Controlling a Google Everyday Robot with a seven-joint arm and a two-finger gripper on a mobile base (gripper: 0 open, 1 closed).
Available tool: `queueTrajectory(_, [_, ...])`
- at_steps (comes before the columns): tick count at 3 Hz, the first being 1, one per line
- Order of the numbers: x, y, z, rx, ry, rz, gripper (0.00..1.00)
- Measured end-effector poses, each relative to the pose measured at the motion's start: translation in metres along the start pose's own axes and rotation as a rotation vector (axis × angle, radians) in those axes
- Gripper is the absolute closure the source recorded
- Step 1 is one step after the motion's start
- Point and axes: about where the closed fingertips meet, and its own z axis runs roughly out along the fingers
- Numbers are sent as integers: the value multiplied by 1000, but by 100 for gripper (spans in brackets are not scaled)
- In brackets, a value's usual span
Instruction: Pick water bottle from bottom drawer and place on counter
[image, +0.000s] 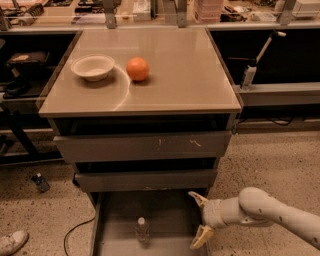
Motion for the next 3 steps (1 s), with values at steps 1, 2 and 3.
queueTrajectory(1, [8, -3, 30, -5, -52, -13, 0])
queueTrajectory(2, [13, -7, 64, -45, -83, 15, 0])
queueTrajectory(3, [13, -7, 64, -45, -83, 15, 0])
